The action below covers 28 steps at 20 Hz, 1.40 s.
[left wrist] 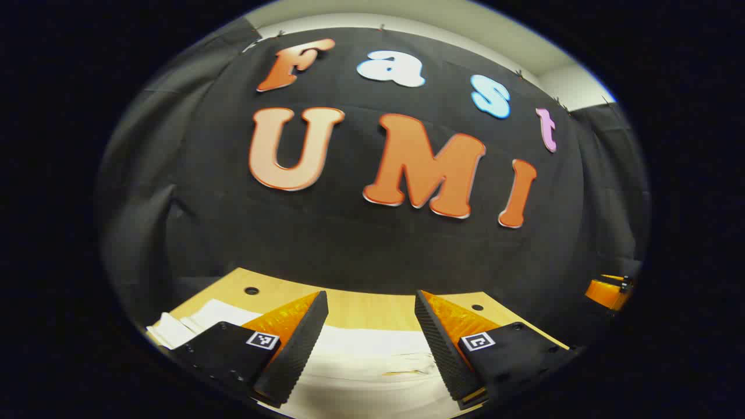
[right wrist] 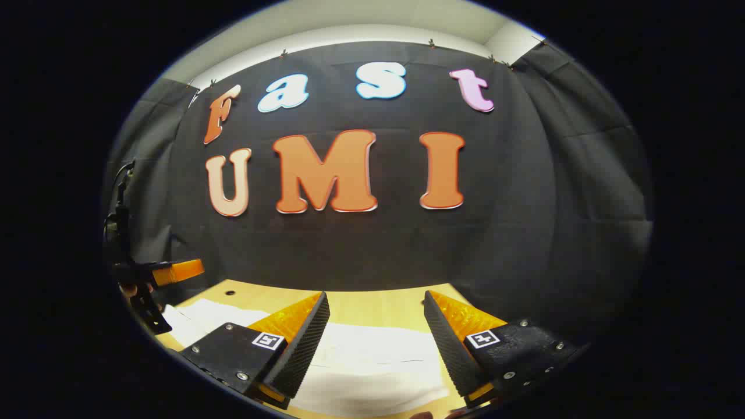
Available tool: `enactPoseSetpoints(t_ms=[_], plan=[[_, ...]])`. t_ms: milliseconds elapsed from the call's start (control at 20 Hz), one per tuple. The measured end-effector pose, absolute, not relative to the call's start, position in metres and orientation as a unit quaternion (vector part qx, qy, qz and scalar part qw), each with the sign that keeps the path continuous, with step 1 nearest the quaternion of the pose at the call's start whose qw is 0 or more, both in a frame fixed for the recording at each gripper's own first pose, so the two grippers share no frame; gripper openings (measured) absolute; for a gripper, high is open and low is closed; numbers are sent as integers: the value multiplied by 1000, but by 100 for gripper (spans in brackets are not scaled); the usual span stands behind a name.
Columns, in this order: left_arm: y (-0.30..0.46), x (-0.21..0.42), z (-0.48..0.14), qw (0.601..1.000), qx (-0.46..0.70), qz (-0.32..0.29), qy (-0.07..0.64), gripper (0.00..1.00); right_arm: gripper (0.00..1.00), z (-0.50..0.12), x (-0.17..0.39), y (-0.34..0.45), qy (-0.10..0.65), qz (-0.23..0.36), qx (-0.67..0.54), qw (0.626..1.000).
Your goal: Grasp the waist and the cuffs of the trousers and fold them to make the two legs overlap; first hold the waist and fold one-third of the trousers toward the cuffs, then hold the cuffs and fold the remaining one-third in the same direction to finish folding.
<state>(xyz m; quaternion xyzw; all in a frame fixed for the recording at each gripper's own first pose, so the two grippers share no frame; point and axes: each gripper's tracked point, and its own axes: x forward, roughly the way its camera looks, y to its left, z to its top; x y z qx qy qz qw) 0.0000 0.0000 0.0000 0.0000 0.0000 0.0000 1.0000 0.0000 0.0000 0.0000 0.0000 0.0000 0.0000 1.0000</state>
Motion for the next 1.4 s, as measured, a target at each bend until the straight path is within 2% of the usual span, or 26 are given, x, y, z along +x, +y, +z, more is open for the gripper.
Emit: enactPoseSetpoints(t_ms=[100,150,200,350,400,450,500,600,650,800,850,1050,1300,1350,1400], plan=[[65,-20,19,999,11,32,-11,99,98,12,2,42,-18,10,8,1000],[93,-29,29,998,24,47,-20,94,100,14,4,60,-21,14,-2,1000],[116,-38,41,998,36,53,-28,98,98,10,7,72,-11,14,-19,1000],[163,-62,71,995,58,68,-48,98,100,-1,7,103,8,21,-51,998],[179,-68,78,992,72,82,-58,98,98,1,5,112,11,27,-47,998],[189,-73,84,990,81,94,-67,94,98,2,5,119,12,32,-41,999],[197,-78,89,989,84,101,-72,94,98,1,5,121,13,32,-37,999],[197,-80,88,990,79,94,-73,98,98,0,4,121,17,24,-28,999],[198,-78,85,991,75,91,-70,94,98,-2,4,122,22,23,-24,999],[197,-71,77,993,63,77,-58,98,98,-6,-2,116,29,15,-21,999],[195,-71,73,994,62,69,-54,95,98,-7,-4,112,33,9,-20,999],[191,-62,66,996,56,53,-41,98,98,-9,-7,97,39,-12,-6,999],[199,-56,56,997,44,58,-19,99,98,-31,-8,80,74,-24,26,997],[201,-56,55,997,44,60,-17,95,98,-38,-8,74,82,-29,43,995],[204,-57,56,997,44,62,-17,98,98,-46,-6,69,90,-33,66,993]])
